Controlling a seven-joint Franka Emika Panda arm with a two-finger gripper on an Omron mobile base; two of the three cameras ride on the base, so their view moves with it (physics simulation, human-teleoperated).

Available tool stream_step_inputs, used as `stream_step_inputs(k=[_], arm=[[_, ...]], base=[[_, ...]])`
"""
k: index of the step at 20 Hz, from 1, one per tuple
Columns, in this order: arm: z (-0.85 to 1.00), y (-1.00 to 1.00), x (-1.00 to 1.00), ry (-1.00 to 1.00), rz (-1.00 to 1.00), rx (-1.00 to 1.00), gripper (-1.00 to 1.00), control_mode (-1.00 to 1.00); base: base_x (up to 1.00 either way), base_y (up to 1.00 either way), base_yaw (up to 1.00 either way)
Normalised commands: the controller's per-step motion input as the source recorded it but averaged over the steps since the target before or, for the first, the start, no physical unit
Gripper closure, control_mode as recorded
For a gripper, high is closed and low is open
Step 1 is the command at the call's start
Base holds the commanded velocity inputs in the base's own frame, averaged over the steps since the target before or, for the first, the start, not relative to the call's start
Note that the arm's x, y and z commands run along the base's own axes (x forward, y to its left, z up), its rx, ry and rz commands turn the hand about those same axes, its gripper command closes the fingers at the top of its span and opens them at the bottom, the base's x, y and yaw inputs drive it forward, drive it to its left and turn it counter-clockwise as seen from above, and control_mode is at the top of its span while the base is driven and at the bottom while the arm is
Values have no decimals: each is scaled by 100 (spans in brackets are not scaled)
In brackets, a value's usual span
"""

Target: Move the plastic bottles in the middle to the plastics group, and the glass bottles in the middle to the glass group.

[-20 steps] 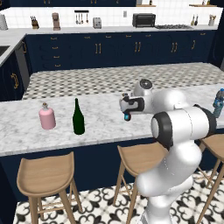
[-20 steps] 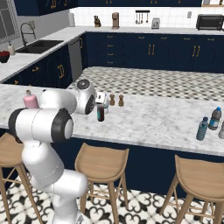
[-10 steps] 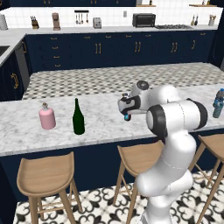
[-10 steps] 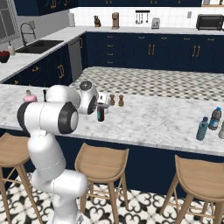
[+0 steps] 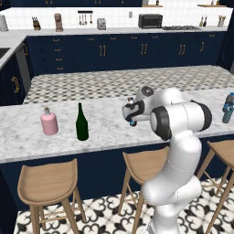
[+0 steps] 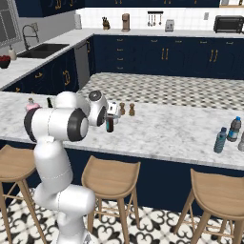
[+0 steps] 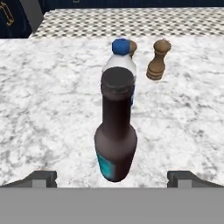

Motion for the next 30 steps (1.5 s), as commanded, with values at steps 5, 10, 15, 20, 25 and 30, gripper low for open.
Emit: stream_step_inputs(k=[5,10,15,20,25,30], arm=[[-22,0,30,0,0,0,-100,-100],[-12,0,27,0,0,0,-100,-100],[-14,0,14,0,0,0,-100,-100],[-14,0,9,0,0,0,-100,-100],[0,0,0,0,0,0,100,-100],[0,0,-3,-1,0,0,100,-100]], base=[[0,0,0],[0,0,0],[0,0,0],[0,0,0],[0,0,0],[0,0,0]])
